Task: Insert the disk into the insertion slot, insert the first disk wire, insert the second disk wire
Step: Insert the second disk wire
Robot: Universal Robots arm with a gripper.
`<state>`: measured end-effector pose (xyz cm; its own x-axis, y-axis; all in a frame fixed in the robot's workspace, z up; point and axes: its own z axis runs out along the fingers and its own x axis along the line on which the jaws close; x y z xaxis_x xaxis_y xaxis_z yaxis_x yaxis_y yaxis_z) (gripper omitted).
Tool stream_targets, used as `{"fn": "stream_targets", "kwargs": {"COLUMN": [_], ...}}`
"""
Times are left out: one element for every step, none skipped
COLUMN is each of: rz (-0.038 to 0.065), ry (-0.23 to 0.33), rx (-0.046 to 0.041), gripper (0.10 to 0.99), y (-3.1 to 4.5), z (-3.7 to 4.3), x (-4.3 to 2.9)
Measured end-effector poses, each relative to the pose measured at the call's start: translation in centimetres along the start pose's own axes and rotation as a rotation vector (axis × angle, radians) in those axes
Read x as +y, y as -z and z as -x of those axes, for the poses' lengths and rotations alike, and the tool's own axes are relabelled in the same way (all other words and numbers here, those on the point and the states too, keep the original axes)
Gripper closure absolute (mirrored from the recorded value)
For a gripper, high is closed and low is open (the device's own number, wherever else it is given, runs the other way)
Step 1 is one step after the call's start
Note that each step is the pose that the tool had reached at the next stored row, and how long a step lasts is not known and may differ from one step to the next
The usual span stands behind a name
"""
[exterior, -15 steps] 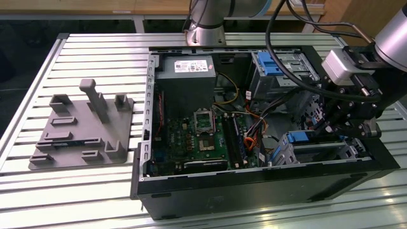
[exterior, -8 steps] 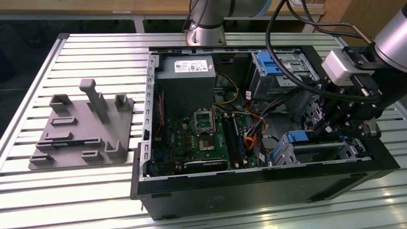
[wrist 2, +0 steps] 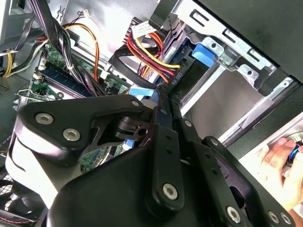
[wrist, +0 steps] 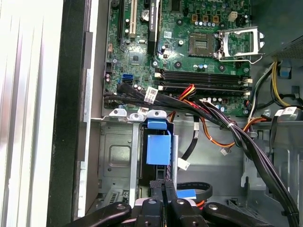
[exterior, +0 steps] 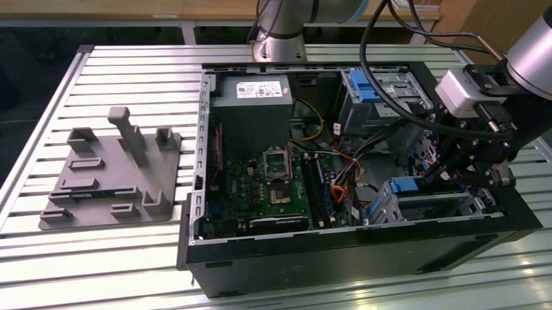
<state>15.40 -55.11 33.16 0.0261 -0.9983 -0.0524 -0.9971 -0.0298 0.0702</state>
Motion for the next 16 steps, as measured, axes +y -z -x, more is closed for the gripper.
{"fn": "stream_targets", "kwargs": {"rz": [0.0, 0.0, 0.0, 0.0, 0.0, 0.0, 0.0, 0.0, 0.0, 0.0, 0.0, 0.0, 0.0, 0.0, 0.0, 0.0], "ry": [0.0, 0.0, 0.0, 0.0, 0.0, 0.001, 0.001, 0.001, 0.001, 0.001, 0.001, 0.001, 0.001, 0.001, 0.001, 0.001], "rx": [0.0, 0.0, 0.0001, 0.0, -0.0001, -0.0001, -0.0002, 0.0, 0.0, 0.0002, 0.0001, 0.0001, 0.0001, -0.0001, -0.0003, -0.0001], "gripper": [0.945, 0.945, 0.945, 0.945, 0.945, 0.945, 0.945, 0.945, 0.945, 0.945, 0.945, 0.933, 0.933, 0.875, 0.875, 0.816], "y": [-0.02, -0.03, -0.05, -0.07, -0.1, -0.12, -0.15, -0.16, -0.17, -0.17, -0.17, -0.17, -0.18, -0.18, -0.16, -0.11], "z": [-0.01, -0.01, -0.02, -0.02, -0.03, -0.04, -0.05, -0.05, -0.05, -0.05, -0.05, -0.05, -0.05, -0.05, -0.05, -0.05], "x": [0.0, 0.0, 0.0, -0.01, -0.01, -0.01, -0.01, -0.01, -0.01, -0.01, -0.01, -0.01, -0.01, -0.01, -0.01, -0.01]}}
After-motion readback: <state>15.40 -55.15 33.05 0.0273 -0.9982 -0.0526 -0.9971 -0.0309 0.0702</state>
